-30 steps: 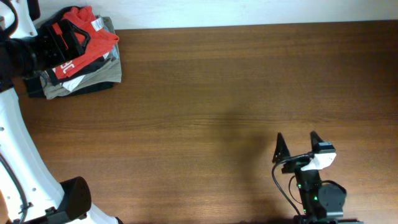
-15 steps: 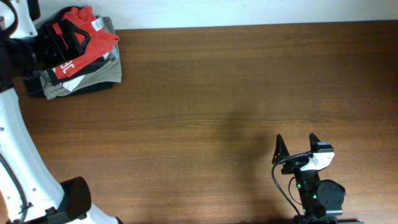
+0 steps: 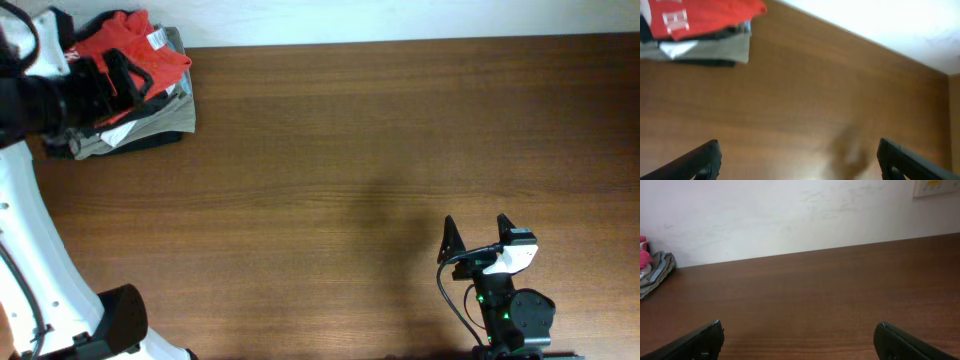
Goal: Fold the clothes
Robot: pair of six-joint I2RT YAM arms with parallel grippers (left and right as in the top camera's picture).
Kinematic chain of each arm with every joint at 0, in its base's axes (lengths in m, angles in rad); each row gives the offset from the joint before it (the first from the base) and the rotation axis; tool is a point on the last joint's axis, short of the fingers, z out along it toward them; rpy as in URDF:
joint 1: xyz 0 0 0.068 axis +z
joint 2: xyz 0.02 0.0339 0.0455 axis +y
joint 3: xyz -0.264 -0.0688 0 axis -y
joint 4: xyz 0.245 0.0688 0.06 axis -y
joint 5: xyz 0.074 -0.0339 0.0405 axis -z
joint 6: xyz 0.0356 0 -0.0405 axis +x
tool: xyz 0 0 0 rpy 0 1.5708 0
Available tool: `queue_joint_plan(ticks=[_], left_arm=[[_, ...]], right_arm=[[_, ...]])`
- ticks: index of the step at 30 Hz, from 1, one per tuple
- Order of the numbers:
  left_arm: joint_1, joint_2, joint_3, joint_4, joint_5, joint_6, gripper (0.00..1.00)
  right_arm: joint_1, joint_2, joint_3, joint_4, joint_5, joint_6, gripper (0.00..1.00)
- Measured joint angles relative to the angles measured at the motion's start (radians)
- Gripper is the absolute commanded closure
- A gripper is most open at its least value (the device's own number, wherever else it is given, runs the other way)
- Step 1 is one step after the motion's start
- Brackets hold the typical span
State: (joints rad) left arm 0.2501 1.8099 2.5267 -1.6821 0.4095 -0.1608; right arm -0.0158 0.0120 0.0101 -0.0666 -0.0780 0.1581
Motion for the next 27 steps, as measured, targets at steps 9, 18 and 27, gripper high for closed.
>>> queue_joint_plan(ticks=[9,18,27], left_arm=[[-0.185,-0.369,-0.694,0.445,-0.153,0.130,0.01],[-0.213,-1.126,-1.744,1.326,-0.168,0.222,0.01],[-0.215,-1.658,-2.366,1.739,-0.177,0.225,0.01]], right_arm=[[0.001,0.000,0.000,-0.001,0.003,0.000,0.01],[0.003,-0.002,0.000,0.000,0.007,0.000,0.01],[0.003,0.000,0.000,-0.001,0.007,-0.001,0.01]])
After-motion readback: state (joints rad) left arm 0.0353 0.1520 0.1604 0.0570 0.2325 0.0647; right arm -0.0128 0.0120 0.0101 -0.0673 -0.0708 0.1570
